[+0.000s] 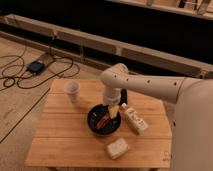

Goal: Place the eraser on the white sponge

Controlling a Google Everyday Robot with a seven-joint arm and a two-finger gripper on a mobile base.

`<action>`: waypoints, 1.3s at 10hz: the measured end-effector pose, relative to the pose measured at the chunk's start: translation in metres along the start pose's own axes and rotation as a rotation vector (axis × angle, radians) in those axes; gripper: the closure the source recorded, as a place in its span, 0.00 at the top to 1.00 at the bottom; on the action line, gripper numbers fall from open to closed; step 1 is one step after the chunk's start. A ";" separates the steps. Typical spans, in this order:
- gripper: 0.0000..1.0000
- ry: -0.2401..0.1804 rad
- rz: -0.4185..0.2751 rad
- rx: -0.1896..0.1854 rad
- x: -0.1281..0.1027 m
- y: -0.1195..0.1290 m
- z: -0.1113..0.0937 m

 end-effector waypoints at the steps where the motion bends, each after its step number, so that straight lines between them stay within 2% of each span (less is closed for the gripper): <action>1: 0.62 0.009 0.029 -0.001 0.015 -0.005 0.003; 4: 0.62 0.036 0.083 -0.002 0.057 -0.020 0.007; 7: 0.62 0.062 0.122 0.027 0.096 -0.035 -0.010; 10: 0.62 0.080 0.133 0.051 0.118 -0.047 -0.012; 12: 0.62 0.126 0.071 0.088 0.132 -0.060 -0.006; 13: 0.62 0.166 0.000 0.112 0.141 -0.068 -0.001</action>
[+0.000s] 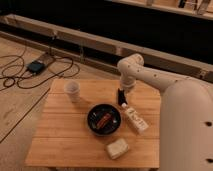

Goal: Place the eraser on the white sponge

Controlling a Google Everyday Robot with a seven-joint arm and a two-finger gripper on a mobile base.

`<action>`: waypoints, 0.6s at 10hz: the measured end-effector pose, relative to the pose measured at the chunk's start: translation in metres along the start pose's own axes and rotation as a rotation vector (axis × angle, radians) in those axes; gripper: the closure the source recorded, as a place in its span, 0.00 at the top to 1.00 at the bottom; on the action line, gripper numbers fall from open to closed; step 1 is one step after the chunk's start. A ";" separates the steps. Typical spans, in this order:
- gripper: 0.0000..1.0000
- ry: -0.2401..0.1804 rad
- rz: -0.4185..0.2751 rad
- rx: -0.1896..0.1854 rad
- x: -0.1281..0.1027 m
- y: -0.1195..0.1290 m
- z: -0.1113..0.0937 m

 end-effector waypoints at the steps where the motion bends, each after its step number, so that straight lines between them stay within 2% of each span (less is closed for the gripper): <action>1: 0.62 0.023 -0.051 0.023 0.005 -0.005 0.004; 4: 0.62 0.089 -0.234 0.093 0.017 -0.018 0.021; 6: 0.62 0.105 -0.315 0.116 0.018 -0.021 0.031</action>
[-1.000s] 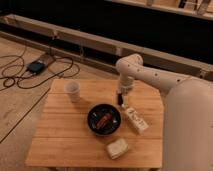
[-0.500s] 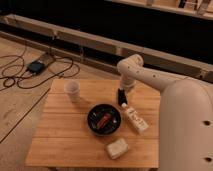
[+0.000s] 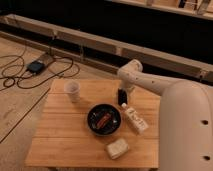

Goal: Place the eraser on the white sponge

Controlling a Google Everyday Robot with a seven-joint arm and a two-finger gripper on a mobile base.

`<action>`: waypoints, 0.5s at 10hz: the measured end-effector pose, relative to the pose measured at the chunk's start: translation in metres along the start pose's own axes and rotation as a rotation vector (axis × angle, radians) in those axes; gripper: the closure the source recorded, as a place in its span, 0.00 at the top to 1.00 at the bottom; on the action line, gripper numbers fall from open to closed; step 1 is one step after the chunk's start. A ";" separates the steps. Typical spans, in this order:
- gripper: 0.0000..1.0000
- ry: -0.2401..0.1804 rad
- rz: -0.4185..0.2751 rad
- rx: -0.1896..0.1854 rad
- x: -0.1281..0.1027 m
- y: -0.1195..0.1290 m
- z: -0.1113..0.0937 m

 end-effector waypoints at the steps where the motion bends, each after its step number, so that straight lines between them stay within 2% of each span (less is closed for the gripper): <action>1: 0.62 0.004 -0.045 0.009 -0.001 -0.001 0.006; 3: 0.62 0.011 -0.106 0.010 -0.002 -0.004 0.011; 5: 0.62 0.026 -0.196 -0.017 -0.004 -0.005 0.018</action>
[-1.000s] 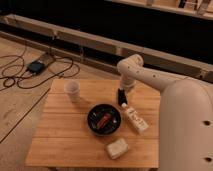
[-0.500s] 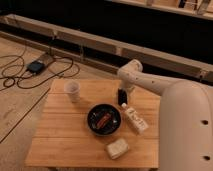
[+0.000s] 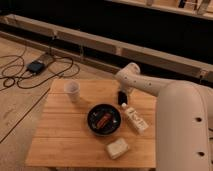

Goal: Place the eraser on the white sponge

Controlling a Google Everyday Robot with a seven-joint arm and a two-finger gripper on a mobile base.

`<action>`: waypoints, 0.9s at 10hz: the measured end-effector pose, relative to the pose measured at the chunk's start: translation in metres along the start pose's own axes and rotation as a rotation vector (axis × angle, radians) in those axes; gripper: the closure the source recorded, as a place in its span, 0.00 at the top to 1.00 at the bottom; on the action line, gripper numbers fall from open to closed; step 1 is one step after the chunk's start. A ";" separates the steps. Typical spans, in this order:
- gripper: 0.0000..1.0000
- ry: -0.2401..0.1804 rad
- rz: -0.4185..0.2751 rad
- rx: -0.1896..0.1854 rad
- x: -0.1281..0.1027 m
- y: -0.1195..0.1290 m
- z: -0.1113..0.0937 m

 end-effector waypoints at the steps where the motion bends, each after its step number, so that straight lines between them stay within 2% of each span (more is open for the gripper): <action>1: 0.62 0.006 -0.036 -0.020 -0.001 0.000 0.002; 4: 0.62 0.029 -0.151 -0.083 0.001 -0.004 0.007; 6: 0.62 0.041 -0.167 -0.087 0.003 -0.010 0.010; 9: 0.62 0.038 -0.143 -0.068 0.000 -0.014 0.019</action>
